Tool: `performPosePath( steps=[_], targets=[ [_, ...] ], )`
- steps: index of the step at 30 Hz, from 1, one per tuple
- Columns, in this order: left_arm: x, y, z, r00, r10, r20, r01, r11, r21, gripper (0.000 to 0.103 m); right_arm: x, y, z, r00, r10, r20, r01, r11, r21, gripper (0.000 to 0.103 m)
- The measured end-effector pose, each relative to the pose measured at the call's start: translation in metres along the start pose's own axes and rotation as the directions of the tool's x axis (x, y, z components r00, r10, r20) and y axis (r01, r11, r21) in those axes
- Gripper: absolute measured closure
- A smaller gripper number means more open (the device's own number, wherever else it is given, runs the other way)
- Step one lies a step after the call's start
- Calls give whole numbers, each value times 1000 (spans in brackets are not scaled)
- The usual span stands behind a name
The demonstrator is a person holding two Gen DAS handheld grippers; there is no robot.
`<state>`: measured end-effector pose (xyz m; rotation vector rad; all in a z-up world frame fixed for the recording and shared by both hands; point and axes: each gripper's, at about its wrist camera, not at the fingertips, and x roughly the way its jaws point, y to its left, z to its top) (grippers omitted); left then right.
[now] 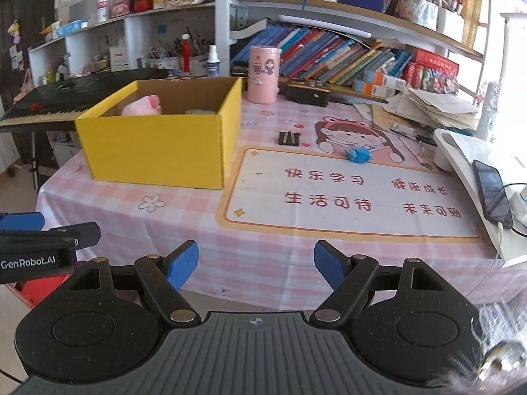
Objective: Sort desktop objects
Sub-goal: 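Move both open tools across the mat toward the binder clip and blue item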
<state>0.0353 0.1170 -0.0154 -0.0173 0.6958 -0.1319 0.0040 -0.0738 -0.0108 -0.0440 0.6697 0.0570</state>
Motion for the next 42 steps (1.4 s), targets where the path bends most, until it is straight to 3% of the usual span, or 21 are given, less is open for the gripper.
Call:
performPosePath(
  steps=[16,28,36,42],
  targets=[
    [45,-59,17,994,-93,-63,99,989,112,20,30,-54,5,996,-55,-64,60,995,74,26],
    [86,-116,41,989,-116,-92,127,983,133,20,63,-109,24,993,-69,-96,77,993,86,26],
    [106,-160,56,991,-97,-90,109,985,135,20,85,-157,42,993,-55,-105,64,995,79,26],
    [118,-183,70,996,-45,-73,53,992,113,20,104,-190,58,995,-25,-93,31,998,63,26]
  ],
)
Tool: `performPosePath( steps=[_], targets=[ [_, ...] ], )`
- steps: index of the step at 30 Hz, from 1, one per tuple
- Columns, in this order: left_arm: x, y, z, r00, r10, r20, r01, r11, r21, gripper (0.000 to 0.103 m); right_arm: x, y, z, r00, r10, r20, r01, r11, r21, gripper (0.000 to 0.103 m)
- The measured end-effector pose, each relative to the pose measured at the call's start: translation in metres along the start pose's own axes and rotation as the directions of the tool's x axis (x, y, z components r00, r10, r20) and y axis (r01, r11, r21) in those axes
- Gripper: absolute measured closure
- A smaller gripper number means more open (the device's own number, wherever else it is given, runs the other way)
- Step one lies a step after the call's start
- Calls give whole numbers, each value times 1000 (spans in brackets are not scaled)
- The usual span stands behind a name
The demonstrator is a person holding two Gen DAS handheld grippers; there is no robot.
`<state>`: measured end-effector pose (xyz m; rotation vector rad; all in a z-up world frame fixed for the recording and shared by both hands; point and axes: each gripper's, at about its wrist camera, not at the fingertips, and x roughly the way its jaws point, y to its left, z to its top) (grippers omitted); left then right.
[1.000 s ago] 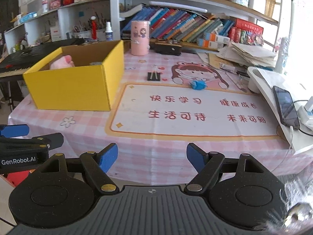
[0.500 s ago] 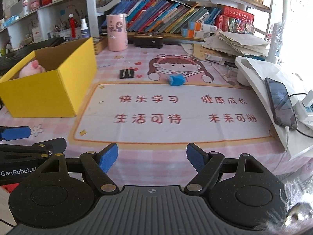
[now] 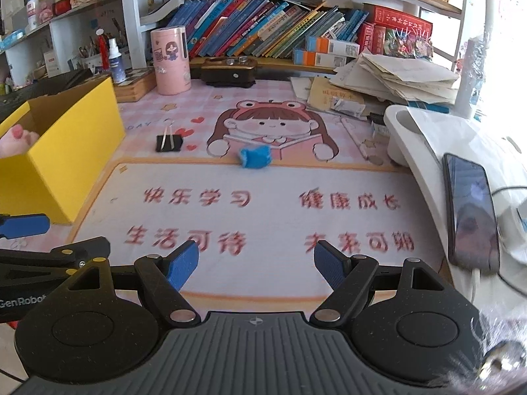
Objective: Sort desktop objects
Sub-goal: 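Grasp the blue wrapped item with the right tool while the left tool grasps the black binder clip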
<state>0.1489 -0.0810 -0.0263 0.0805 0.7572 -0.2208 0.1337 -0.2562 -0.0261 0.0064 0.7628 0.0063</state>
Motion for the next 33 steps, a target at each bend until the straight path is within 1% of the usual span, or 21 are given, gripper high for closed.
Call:
performPosePath(
  steps=[2,4,6,9,14,17,20,23,26,27,29,31,33],
  targets=[
    [4,-5,5,1000,20,2,-20,1000,-8,20,9,-9,8,1000,14,3,-14,1000,-8,26],
    [7,-9,9,999,39,2,-39,999,-17,20,20,-16,15,999,34,9,-34,999,-25,28],
    [10,-13,12,998,57,0,-57,998,-25,20,31,-20,23,998,53,19,-52,997,-54,34],
    [14,-15,14,996,90,-3,-90,996,-30,20,54,-21,38,996,83,39,-79,992,-93,38],
    [18,-18,18,992,130,-9,-130,991,-18,20,94,-15,64,989,130,67,-120,983,-140,38],
    [20,-19,22,989,145,-2,-145,989,-9,20,120,-11,75,990,131,60,-119,978,-173,38],
    [22,-22,27,987,159,4,-159,987,5,20,142,-10,81,990,133,43,-124,977,-173,38],
    [26,-25,34,986,167,10,-168,986,24,20,162,-9,85,991,132,11,-128,978,-165,42],
    [31,-28,38,987,159,9,-159,986,39,20,172,-10,86,989,146,-11,-146,977,-154,49],
    [34,-29,40,988,153,4,-153,987,42,20,174,-11,86,988,151,-15,-152,977,-153,56],
    [39,-31,42,989,146,0,-146,988,50,20,178,-14,86,986,165,-28,-167,974,-155,63],
    [46,-35,46,989,150,-1,-150,987,57,20,176,-18,87,984,177,-20,-178,972,-154,64],
    [56,-36,49,986,167,-4,-167,985,50,20,167,-25,89,981,196,8,-192,971,-145,64]
  ],
)
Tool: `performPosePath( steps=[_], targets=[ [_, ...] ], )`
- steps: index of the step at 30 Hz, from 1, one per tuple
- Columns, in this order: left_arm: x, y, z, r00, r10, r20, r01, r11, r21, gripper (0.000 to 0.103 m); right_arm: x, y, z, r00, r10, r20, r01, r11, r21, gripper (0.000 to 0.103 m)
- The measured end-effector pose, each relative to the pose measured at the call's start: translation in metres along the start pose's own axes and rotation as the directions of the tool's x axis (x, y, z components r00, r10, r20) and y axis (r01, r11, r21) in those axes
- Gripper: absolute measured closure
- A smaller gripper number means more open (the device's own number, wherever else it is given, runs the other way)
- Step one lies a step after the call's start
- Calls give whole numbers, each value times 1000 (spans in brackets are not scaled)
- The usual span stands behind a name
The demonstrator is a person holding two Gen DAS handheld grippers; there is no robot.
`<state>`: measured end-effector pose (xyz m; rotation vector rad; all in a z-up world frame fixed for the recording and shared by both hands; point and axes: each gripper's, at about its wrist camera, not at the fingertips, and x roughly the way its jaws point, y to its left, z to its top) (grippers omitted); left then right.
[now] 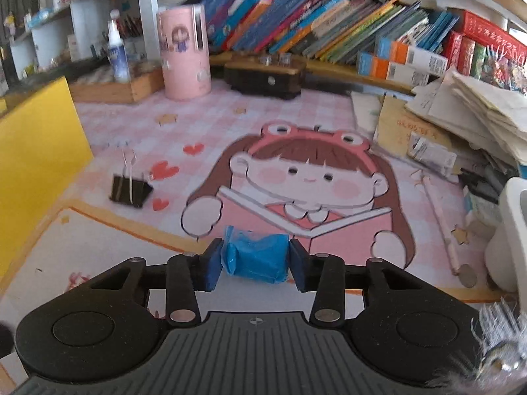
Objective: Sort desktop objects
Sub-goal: 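Grasp the blue wrapped item with the right tool while the left tool grasps the black binder clip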
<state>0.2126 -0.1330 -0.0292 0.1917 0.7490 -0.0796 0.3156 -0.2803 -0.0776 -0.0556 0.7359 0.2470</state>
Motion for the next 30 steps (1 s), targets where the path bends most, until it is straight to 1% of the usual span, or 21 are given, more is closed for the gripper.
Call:
performPosePath(
  steps=[3,7,9,12,16,17,20,23,25,28,30],
  targets=[
    [18,-2,7,1000,25,-13,-26,999,-37,20,-23,-12,1,999,-5,36,4,1000,29,64],
    [48,-1,22,999,37,-11,-37,996,-82,20,-54,-29,-5,999,-19,40,15,995,97,64],
    [63,1,31,999,44,-4,-44,994,-102,21,-65,-30,-11,999,-16,28,14,995,95,64],
    [86,3,41,999,46,6,-45,993,-111,22,-80,-25,-20,1000,-1,25,-1,999,51,64],
    [115,8,46,995,103,-3,-103,987,-124,35,-94,-18,-26,999,32,30,-32,999,8,64],
    [120,10,47,994,105,-12,-105,985,-137,39,-96,-17,-26,999,37,30,-37,999,-1,64],
    [134,17,48,997,76,-33,-80,982,-173,48,-99,-17,-26,999,34,29,-33,999,-21,64],
    [142,17,48,998,40,-44,-47,985,-166,58,-100,-21,-26,1000,14,27,-13,1000,-23,64],
    [144,17,48,999,20,-34,-25,986,-165,64,-101,-25,-26,1000,5,27,-4,1000,-15,64],
    [141,18,49,999,6,-40,-13,985,-174,64,-102,-27,-26,1000,-6,28,6,1000,1,64],
    [130,19,49,1000,-6,-26,1,983,-182,64,-102,-27,-27,1000,-7,28,7,1000,10,64]
  ],
)
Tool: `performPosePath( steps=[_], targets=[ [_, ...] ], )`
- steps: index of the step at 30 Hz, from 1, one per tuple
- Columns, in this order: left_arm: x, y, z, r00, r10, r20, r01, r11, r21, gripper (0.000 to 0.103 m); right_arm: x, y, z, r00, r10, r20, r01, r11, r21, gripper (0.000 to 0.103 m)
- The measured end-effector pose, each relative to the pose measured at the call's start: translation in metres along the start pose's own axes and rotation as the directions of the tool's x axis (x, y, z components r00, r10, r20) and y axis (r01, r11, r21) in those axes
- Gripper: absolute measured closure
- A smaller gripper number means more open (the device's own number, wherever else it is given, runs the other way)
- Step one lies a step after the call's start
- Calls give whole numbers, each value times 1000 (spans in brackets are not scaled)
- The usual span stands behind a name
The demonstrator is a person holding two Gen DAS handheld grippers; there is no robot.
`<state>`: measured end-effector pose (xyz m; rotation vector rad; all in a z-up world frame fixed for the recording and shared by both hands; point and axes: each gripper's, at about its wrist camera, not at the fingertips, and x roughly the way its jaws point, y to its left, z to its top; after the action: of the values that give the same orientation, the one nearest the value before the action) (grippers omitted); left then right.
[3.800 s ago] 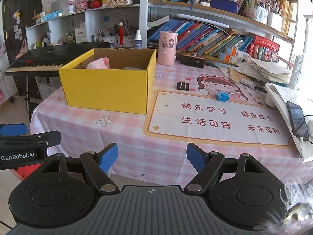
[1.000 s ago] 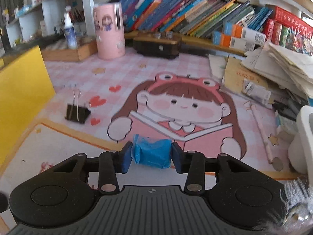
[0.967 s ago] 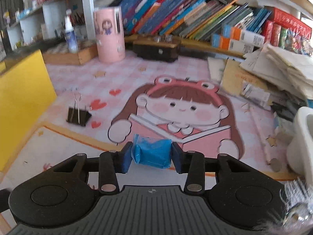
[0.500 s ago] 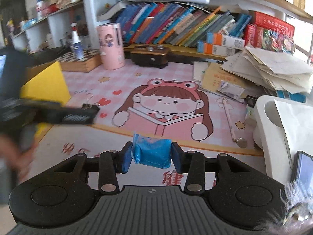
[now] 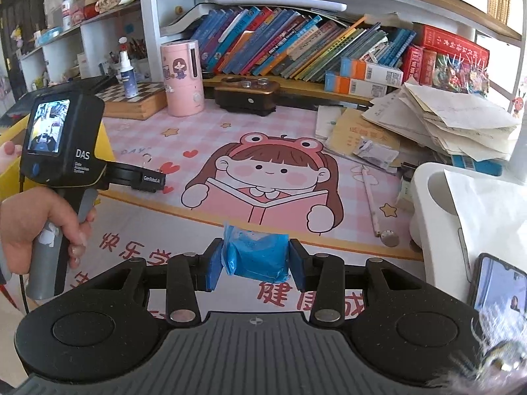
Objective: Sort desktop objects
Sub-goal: 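Grasp the blue wrapped item with the right tool while the left tool grasps the black binder clip, then carry the binder clip and blue item with both tools over the yellow box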
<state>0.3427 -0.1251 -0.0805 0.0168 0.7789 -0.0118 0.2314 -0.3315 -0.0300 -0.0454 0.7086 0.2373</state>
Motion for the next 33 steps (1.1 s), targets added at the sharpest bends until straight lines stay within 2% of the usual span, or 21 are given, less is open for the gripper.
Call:
performPosePath(
  steps=[7,14,22,33],
  targets=[
    [-59,5,-9,994,-86,59,88,996,-25,64,1,7,0,1000,24,-5,-24,1000,8,64],
    [-112,12,-27,990,-120,79,121,993,-7,64,0,18,-1,998,58,-15,-57,998,15,64],
    [-151,32,-44,980,-168,108,173,984,-38,64,-15,32,-3,998,62,-18,-61,997,37,65],
    [-184,61,-82,966,-238,102,237,971,20,64,-45,78,-22,1000,16,-15,-15,998,57,65]
  ],
)
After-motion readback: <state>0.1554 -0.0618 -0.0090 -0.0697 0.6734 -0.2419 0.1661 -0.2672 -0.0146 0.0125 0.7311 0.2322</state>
